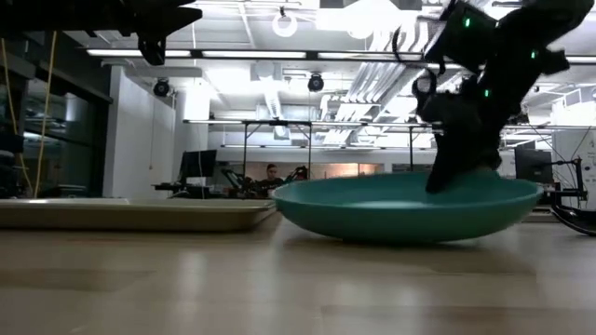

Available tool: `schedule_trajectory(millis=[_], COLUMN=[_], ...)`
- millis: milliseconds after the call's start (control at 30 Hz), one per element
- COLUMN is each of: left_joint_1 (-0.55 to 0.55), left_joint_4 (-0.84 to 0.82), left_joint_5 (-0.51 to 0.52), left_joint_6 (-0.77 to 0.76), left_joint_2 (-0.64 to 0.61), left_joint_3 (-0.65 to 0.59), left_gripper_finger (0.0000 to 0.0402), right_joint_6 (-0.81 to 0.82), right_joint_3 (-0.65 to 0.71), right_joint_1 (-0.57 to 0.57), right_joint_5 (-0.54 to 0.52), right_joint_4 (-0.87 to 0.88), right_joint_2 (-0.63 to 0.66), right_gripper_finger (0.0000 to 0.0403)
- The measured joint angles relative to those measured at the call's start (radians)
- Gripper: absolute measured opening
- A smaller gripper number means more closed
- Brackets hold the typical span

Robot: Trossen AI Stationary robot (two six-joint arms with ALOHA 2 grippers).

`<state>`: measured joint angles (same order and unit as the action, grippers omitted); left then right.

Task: Pick and place plate/cup/fork/spoon on tray
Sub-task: Put the blue plate on the light brown tray

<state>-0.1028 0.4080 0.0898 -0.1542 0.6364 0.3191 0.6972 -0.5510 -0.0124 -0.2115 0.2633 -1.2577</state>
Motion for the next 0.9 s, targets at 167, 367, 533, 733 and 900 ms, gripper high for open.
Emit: schedule_trajectory(millis=[167,367,533,733,900], left_joint_1=[0.0,0.0,0.0,0.001,0.001], left_joint_4=[0.001,0.013,0.035,0.105,0.115], left_joint_5=[0.0,0.0,-0.001,-0.064,-0.129], left_joint_6=[0.0,0.0,-0.022,-0.028,-0.03], left_joint_2=[0.0,-0.002,-0.001,-0.002,-0.002], left_joint_3=[0.0,0.0,0.0,0.0,0.0], left_gripper_finger=[0.0106,0.0106,0.0106,0.0106,0.0106], right_joint_6=[-0.06,-0.149,-0.187,-0.256,-0.261], right_joint_3=[-0.04,-0.052,-0.12,-0.406,-0.691], right_joint_1=[-0.013,0.019,0.101,0.203,0.257], right_joint_5=[-0.03,-0.008,0.029,0.081,0.197], right_joint_4=[0.005,-0.287,-0.493,-0.474,-0.407], right_joint_2=[0.078,0.033,-0.108,-0.387,-0.649], right_gripper_finger=[0.0003,0.0002,0.0001,0.0001,0.0001])
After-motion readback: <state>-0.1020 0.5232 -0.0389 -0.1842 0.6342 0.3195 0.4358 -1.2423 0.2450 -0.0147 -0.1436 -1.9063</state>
